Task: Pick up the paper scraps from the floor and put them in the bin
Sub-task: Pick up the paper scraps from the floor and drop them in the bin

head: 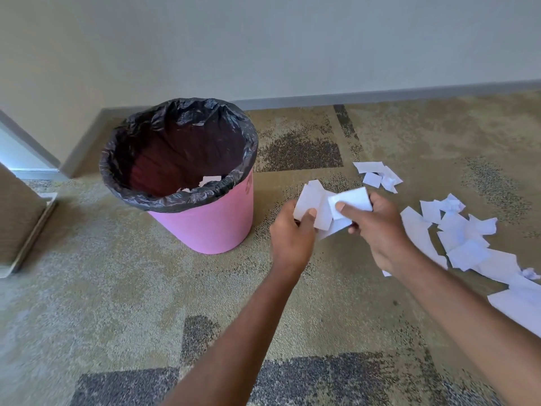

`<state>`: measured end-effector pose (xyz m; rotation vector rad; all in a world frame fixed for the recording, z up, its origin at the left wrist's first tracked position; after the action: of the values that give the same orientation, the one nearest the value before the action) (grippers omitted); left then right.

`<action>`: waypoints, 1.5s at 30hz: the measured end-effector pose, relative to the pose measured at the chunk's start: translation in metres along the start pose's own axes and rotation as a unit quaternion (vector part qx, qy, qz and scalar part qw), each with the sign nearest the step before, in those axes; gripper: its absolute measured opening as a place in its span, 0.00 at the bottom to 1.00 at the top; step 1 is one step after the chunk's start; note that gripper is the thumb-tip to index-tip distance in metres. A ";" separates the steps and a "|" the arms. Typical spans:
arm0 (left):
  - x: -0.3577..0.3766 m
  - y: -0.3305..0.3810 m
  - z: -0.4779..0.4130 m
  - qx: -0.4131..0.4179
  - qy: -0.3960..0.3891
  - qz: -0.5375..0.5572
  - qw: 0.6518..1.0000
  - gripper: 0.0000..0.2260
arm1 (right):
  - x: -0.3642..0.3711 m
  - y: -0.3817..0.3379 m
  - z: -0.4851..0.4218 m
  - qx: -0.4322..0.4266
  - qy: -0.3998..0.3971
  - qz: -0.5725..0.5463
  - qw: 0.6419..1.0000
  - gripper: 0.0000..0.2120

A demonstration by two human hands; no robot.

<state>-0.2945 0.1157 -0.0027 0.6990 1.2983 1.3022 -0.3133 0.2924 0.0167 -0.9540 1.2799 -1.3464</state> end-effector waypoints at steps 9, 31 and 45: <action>-0.059 0.110 0.015 0.119 0.075 0.144 0.979 0.07 | 0.033 -0.116 0.008 -0.103 -0.046 -0.127 0.985 0.08; -0.217 0.117 -0.018 0.005 0.152 0.123 0.981 0.16 | 0.163 -0.161 0.007 -0.093 -0.195 -0.070 0.974 0.17; -0.090 0.140 0.027 0.082 -0.031 0.162 0.983 0.06 | 0.058 -0.113 0.026 -0.053 -0.135 -0.043 0.989 0.08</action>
<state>-0.2901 0.0699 0.1598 1.0947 1.2868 1.4275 -0.3143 0.2227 0.1265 -1.2320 1.1215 -1.1754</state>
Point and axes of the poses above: each hand's wrist, its own z-axis away from the middle knuckle, its own x-axis out of the palm, y = z × x, the point moved 3 cm from there along -z, towards the middle knuckle, and after that the axes turned 6 degrees about -x, right-handed, at the moved point
